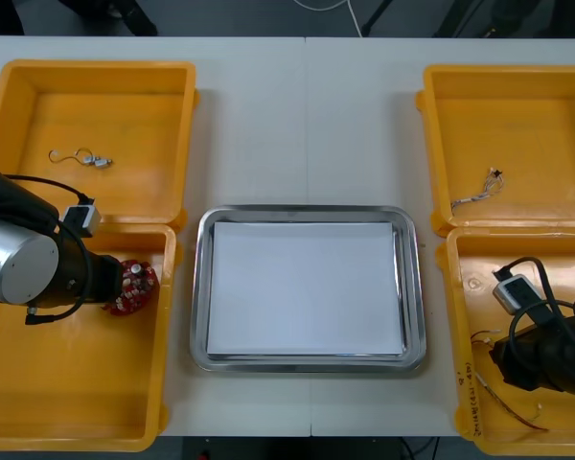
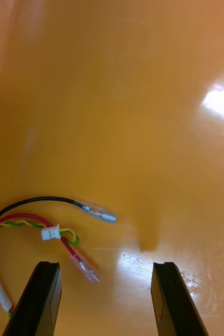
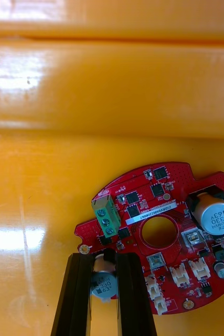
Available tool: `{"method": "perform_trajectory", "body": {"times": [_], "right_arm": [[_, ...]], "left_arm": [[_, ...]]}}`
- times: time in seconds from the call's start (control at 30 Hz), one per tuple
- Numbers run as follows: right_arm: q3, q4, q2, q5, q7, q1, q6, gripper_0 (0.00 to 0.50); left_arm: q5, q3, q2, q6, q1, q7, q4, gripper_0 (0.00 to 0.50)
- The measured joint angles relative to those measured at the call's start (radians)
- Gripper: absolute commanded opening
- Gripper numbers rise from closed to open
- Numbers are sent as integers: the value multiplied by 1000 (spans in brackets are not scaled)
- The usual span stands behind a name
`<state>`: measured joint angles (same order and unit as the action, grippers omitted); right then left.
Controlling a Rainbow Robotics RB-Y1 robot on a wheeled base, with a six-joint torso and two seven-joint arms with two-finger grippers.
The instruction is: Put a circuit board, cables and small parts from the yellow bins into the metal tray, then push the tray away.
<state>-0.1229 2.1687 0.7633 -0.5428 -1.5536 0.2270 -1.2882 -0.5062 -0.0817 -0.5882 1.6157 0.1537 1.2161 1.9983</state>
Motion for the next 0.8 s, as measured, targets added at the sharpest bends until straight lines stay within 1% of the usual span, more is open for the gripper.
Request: {"method": "perform_trajectory", "body": {"times": [0.07,0.2,0.33,0.43,0.57,0.8], "right_arm": [[-14,0,0,16,2,2,14,500],[-34,0,0,39,37,8,34,500],[-39,0,0,44,47,12,34,500],[-43,0,0,62,47,15,36,500],[-47,-1,1,68,47,21,55,500],[-51,-31,3,65,47,25,154,500]], "left_arm": [[0,0,0,0,0,0,0,61],[0,0,0,0,-1,-1,0,5],[0,0,0,0,-1,-1,0,3],[0,0,0,0,-1,-1,0,2],[0,0,0,0,-1,-2,0,5],[0,0,0,2,-3,-2,1,3]]}}
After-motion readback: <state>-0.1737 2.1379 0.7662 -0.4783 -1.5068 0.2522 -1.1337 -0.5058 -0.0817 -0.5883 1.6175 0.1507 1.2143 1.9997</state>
